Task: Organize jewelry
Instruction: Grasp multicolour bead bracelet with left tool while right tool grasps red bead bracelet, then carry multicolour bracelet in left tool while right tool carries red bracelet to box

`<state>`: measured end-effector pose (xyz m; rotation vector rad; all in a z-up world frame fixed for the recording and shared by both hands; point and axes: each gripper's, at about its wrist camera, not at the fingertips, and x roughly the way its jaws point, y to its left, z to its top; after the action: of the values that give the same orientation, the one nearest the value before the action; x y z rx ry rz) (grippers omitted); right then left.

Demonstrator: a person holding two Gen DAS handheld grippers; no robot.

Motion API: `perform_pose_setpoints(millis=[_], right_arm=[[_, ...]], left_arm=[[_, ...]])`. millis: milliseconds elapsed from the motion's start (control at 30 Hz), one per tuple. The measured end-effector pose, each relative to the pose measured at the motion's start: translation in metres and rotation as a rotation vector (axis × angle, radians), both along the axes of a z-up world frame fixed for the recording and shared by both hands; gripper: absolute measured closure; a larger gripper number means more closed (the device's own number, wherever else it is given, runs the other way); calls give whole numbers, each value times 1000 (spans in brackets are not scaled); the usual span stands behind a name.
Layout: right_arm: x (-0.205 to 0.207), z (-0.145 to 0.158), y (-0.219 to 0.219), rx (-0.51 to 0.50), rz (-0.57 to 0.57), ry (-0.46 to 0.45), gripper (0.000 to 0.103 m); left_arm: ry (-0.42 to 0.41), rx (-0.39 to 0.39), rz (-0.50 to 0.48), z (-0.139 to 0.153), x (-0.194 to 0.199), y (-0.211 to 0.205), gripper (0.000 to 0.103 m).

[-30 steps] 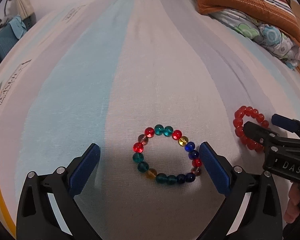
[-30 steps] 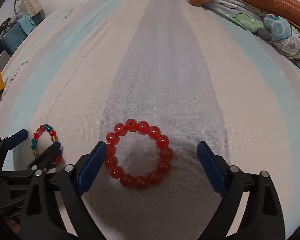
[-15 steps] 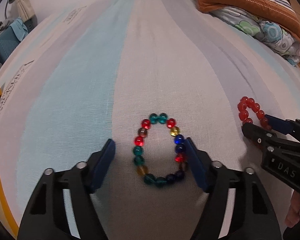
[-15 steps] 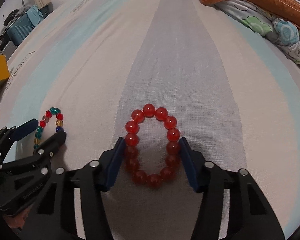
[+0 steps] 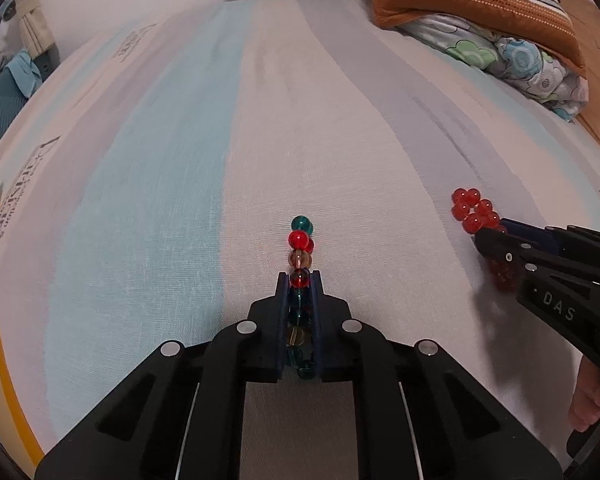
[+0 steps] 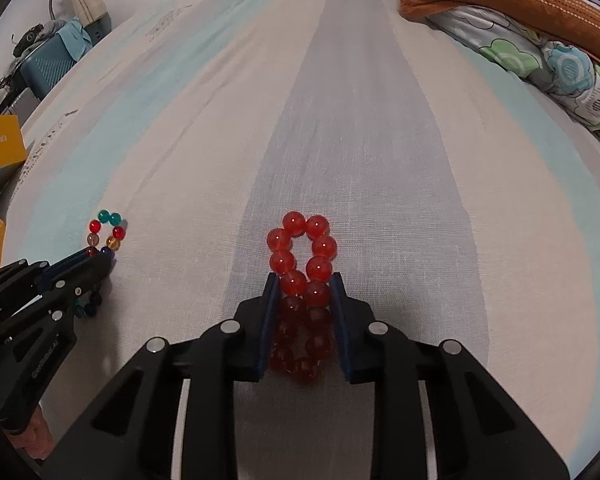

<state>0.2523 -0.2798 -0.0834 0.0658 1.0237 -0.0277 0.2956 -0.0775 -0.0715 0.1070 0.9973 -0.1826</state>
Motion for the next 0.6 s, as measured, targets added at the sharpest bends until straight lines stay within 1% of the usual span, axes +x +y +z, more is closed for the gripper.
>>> perform_pose_setpoints(millis=[67, 100, 133, 400, 600], right_arm=[[-2, 4, 0, 0, -3, -10, 88], [-2, 6, 0, 0, -3, -16, 90], [-3, 9, 0, -9, -6, -25, 90], [-6, 13, -5, 14, -5, -23, 90], [-11, 23, -5, 28, -7, -39, 90]], left_arm=[[-2, -1, -3, 2, -1, -1, 94], [-4, -2, -6, 3, -2, -2, 94], [-7, -1, -8, 4, -3, -2, 94], [-13, -3, -9, 10, -4, -3, 94], [-20, -4, -7, 17, -8, -1, 94]])
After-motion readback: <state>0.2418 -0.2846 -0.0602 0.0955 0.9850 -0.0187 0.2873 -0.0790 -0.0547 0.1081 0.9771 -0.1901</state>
